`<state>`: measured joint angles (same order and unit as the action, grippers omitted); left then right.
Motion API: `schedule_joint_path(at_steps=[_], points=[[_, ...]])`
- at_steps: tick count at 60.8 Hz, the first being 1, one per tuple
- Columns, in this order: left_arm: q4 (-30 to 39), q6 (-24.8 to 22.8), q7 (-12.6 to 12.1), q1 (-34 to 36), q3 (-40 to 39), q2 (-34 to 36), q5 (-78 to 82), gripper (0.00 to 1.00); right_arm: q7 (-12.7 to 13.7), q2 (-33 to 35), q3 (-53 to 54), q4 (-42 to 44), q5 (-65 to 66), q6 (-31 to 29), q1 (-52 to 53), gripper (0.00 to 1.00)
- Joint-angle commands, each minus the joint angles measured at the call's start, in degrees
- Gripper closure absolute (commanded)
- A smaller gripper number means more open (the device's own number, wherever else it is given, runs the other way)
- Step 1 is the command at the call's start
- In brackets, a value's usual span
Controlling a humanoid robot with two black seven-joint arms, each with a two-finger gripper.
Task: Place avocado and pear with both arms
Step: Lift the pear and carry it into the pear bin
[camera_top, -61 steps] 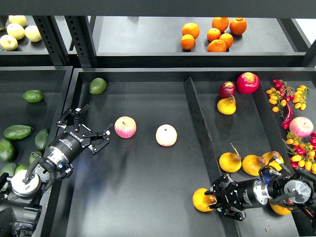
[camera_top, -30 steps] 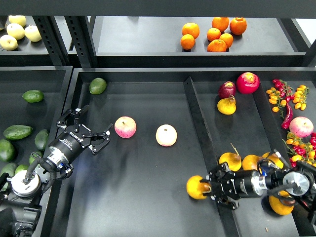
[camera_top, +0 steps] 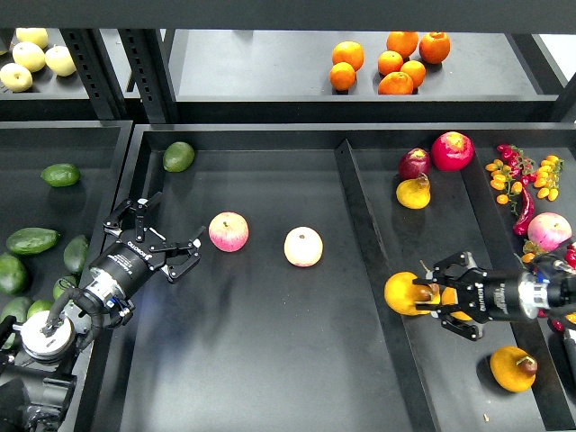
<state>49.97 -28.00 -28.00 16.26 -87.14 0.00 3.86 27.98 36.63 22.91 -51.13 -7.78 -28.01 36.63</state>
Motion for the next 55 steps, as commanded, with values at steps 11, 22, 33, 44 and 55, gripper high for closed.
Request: schedule_joint_path(at_steps=[11,22,33,44,55], points=[[-0.32,0.0,0.0,0.0,0.04,0.0,0.0,0.01,0.02,4.07,-1.64,-0.03,-1.19,0.01,-2.27,0.95],[-0.23,0.0,0.0,0.0,0.04,0.0,0.0,0.01,0.02,4.15,-1.64,1.03,-1.28,0.01,-4.02,0.94],[-0.23,0.0,0.0,0.0,0.04,0.0,0.0,0.01,0.02,3.36,-1.64,2.44,-0.75,0.01,-5.69,0.93],[-0.23,0.0,0.0,0.0,-0.05,0.0,0.0,0.01,0.02,1.87,-1.64,3.84,-0.57,0.01,-6.49,0.92],[-0.23,0.0,0.0,0.09,0.04,0.0,0.0,0.01,0.02,0.9,-1.64,4.81,-0.4,0.01,-7.28,0.9]])
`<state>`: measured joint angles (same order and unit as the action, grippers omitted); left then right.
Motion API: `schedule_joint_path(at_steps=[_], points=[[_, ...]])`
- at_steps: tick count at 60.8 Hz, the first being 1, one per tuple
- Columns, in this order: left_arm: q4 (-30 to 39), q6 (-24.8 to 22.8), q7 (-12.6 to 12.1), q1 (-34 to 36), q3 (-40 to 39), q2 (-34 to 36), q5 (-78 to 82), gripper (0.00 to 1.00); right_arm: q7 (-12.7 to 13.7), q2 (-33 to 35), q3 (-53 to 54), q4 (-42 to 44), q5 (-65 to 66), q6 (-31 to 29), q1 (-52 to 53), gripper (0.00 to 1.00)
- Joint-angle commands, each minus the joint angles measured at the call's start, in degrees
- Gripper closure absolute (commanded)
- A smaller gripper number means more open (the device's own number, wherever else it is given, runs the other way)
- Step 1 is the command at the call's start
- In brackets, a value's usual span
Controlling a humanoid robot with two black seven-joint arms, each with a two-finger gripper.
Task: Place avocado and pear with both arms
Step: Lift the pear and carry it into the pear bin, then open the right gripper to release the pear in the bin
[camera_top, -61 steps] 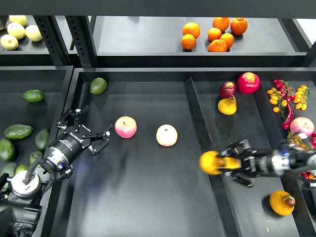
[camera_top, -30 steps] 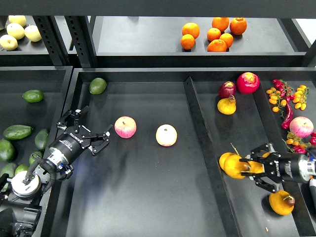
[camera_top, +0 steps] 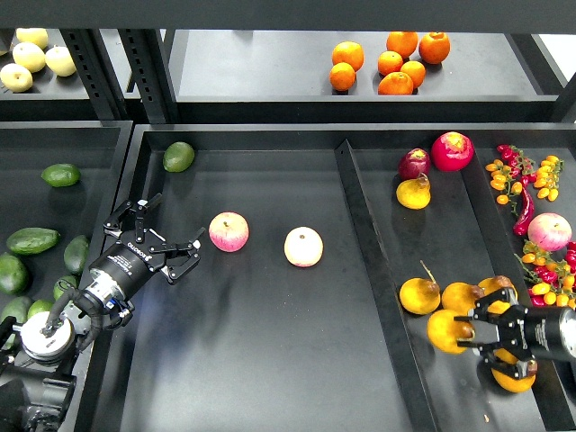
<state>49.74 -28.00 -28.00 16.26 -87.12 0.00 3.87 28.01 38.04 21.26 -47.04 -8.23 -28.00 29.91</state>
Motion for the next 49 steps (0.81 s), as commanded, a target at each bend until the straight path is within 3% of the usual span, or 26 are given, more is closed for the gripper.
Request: schedule_joint_path(at_steps=[1,34,49], points=[[0.0,0.0,0.0,0.09,0.02,0.0,0.0,0.01,-0.01,-0.59,0.01,0.81,0.05,0.0,-0.55,0.9],[-0.09,0.0,0.0,0.0,-0.07,0.0,0.0,0.01,-0.01,-3.84,-0.26,5.2,0.32,0.0,-2.31,0.78],[-0.09,0.0,0.0,0.08,-0.07,0.0,0.0,0.01,-0.01,-4.11,-0.17,5.82,1.9,0.0,-2.13,0.54]])
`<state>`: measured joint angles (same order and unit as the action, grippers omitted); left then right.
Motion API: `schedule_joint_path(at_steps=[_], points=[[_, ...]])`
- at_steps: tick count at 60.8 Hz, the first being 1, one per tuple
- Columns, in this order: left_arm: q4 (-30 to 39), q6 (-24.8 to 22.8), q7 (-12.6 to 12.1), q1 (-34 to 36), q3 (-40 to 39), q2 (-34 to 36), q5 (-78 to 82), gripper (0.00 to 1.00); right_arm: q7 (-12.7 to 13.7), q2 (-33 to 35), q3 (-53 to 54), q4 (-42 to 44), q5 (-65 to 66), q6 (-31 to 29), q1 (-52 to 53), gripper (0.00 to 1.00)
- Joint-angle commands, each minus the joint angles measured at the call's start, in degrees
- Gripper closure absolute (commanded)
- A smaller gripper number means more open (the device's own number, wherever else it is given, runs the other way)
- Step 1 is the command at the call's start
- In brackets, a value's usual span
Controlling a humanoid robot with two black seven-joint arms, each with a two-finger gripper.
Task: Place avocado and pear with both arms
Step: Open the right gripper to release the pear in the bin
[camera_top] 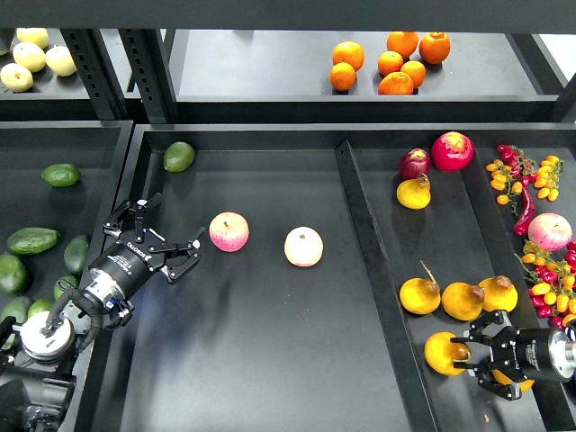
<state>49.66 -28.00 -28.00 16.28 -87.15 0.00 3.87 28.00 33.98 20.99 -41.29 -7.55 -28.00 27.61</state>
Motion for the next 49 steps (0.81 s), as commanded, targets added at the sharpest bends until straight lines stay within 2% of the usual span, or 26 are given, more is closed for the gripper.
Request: schedule_joint_path(at_steps=[1,14,19,24,26,49], points=[[0.0,0.0,0.0,0.07,0.05,0.0,0.0,0.01,0.0,-0.14,0.11,0.07,1.31,0.0,0.25,0.52],[0.0,0.0,0.0,0.07,0.06,0.0,0.0,0.01,0.0,-0.14,0.46,0.07,1.84,0.0,0.34,0.32],[0.0,0.0,0.0,0.07,0.06,0.0,0.0,0.01,0.0,-0.14,0.63,-0.11,1.84,0.0,0.6,0.18],[0.0,0.0,0.0,-0.02,0.06,0.0,0.0,0.01,0.0,-0.06,0.63,-0.37,1.84,0.0,0.86,0.09],[0.0,0.0,0.0,0.07,0.06,0.0,0.0,0.01,0.0,-0.06,0.63,-0.63,1.75,0.0,1.22,0.02],[0.0,0.0,0.0,0.07,0.06,0.0,0.0,0.01,0.0,0.91,0.9,-3.62,-1.06,0.0,3.59,0.01]])
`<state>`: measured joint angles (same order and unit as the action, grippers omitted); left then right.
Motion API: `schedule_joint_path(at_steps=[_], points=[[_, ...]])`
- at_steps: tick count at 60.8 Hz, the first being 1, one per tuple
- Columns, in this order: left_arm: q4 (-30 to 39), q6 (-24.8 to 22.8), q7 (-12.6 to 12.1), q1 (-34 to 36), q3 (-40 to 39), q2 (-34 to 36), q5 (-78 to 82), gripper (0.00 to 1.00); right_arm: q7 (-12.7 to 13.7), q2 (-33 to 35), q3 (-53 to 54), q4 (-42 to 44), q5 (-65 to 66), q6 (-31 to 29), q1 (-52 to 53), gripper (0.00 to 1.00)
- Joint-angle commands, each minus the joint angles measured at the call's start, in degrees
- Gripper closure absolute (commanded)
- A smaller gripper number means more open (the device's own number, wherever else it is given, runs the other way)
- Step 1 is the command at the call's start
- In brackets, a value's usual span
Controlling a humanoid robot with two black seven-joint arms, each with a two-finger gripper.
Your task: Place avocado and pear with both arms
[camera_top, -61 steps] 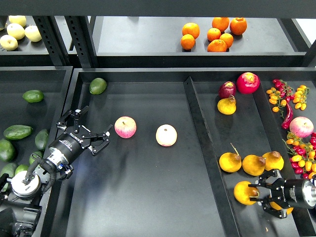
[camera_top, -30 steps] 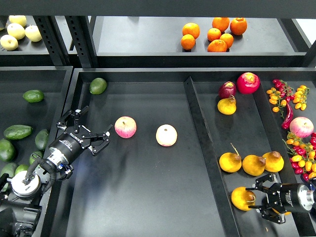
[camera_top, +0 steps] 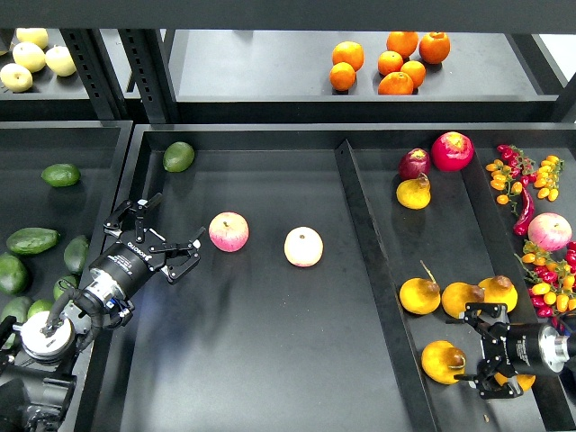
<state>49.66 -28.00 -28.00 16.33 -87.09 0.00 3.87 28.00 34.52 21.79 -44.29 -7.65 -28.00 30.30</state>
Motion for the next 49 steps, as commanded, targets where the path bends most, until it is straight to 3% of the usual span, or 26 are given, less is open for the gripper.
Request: schedule_joint_path(at_steps=[1,24,49], points=[[0.0,0.0,0.0,-0.07,-0.01,0.0,0.0,0.01,0.0,0.37,0.18,-0.62,-0.97,0.0,1.16,0.01],[0.97,0.0,0.0,0.02,-0.01,0.0,0.0,0.01,0.0,-0.33,8.88,0.0,-1.32,0.0,3.09,0.01],[1.15,0.0,0.0,0.02,0.08,0.0,-0.17,0.01,0.0,-11.22,27.51,0.7,0.7,0.0,1.95,0.01]])
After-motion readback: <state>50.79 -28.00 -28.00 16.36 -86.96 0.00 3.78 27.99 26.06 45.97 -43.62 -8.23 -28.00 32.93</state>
